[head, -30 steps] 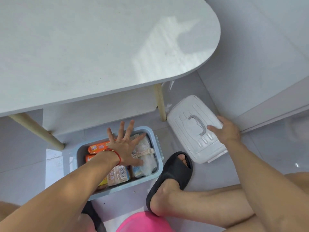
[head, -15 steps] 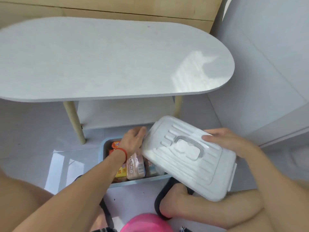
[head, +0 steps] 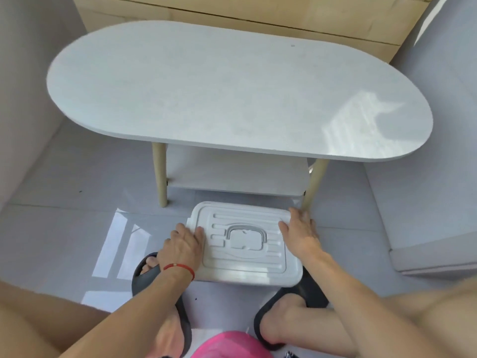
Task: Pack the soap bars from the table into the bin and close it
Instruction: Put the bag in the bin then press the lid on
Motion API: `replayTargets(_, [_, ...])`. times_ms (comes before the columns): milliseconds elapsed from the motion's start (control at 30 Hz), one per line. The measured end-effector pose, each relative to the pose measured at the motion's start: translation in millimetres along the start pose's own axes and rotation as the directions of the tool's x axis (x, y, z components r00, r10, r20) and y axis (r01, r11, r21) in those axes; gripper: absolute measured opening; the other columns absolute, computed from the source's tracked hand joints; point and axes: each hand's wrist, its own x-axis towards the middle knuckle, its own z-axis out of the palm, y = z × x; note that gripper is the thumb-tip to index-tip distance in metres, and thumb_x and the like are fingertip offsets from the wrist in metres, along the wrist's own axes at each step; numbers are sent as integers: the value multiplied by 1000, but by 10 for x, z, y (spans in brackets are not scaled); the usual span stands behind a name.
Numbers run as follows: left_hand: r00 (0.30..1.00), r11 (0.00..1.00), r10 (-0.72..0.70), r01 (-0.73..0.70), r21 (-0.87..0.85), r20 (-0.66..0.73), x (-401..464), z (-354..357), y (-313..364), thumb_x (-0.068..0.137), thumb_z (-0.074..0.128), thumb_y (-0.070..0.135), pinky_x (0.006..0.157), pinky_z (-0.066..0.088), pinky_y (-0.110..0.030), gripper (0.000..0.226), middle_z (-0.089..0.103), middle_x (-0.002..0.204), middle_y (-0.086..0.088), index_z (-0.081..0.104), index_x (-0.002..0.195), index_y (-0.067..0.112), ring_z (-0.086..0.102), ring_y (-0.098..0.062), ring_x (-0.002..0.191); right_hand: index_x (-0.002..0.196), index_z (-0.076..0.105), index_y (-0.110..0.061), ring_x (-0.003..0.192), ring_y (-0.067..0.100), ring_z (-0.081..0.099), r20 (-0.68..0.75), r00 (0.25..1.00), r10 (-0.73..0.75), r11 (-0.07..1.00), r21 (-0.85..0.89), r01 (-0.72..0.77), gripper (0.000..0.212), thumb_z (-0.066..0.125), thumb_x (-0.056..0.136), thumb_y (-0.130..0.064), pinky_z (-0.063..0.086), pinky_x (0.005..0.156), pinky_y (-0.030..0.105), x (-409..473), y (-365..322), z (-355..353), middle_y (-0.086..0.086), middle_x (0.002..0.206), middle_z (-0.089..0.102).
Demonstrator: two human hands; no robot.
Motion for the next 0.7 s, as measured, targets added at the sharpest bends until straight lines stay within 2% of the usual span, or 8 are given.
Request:
replayTargets(100, [997, 996, -52, 48, -78, -49, -42, 89, 5, 103, 27, 43, 72, 49, -41, 51, 55, 115, -14, 29, 148, 19, 62, -35, 100, 159, 16, -10, 141, 39, 41, 219, 954, 204, 895, 353, -272, 68, 41, 107, -46, 38, 114, 49, -41, 146, 120, 21, 157, 38])
replayTargets(167, [998, 998, -56, 55, -39, -32, -19, 133, 50, 102, 27, 31, 75, 48, -45, 57, 46, 135, -16, 8, 156, 29, 54, -35, 113, 159, 15, -12, 142, 36, 42, 301, 927, 225, 839, 424, -341, 68, 34, 107, -52, 36, 116, 49, -80, 226, 192, 17, 158, 39])
replayTargets(267, [959, 957, 273, -263, 121, -80, 56, 144, 294, 94, 35, 15, 112, 32, -59, 77, 10, 165, -15, -5, 158, 33, 20, -40, 149, 155, 19, -18, 137, 34, 46, 303, 936, 178, 826, 470, -310, 65, 30, 105, -57, 36, 115, 49, -112, 275, 220, 14, 154, 45])
replayTargets(367, [791, 775, 605, -612, 157, 97, -21, 287, 591, 96, 36, 45, 114, 4, -73, 69, -7, 168, -4, -3, 153, 47, -7, -40, 153, 157, 20, -19, 145, 29, 38, 343, 924, 168, 750, 564, -346, 73, 40, 101, -61, 31, 120, 49, -100, 319, 209, 6, 161, 37])
replayTargets(433, [765, 739, 611, -643, 202, 202, -84, 438, 635, 88, 24, 73, 106, -5, -79, 74, -24, 165, 0, -16, 148, 54, -21, -44, 149, 156, 28, -14, 141, 28, 44, 303, 925, 229, 683, 627, -374, 85, 55, 93, -65, 37, 116, 46, -122, 340, 216, 7, 158, 41])
replayTargets(500, [774, 733, 592, -633, 250, 223, -99, 499, 626, 85, 18, 80, 102, -7, -82, 77, -32, 162, -1, -25, 145, 55, -29, -45, 146, 143, 44, -6, 127, 31, 55, 149, 936, 319, 725, 598, -342, 88, 66, 84, -67, 48, 105, 45, -153, 343, 218, 13, 142, 53])
replayTargets(567, [777, 731, 586, -630, 262, 230, -101, 489, 636, 86, 17, 80, 102, -7, -83, 78, -34, 161, -2, -27, 145, 53, -32, -46, 145, 133, 51, -1, 117, 35, 59, 21, 948, 318, 838, 462, -291, 78, 63, 89, -64, 51, 92, 41, -195, 314, 220, 18, 130, 58])
replayTargets(700, [782, 729, 568, -622, 286, 255, -123, 476, 667, 87, 14, 80, 101, -7, -83, 77, -38, 159, -3, -29, 144, 51, -35, -46, 143, 138, 39, 1, 112, 40, 61, -38, 955, 295, 892, 370, -261, 45, 41, 107, -32, 36, 70, 35, -301, 154, 341, 23, 129, 60])
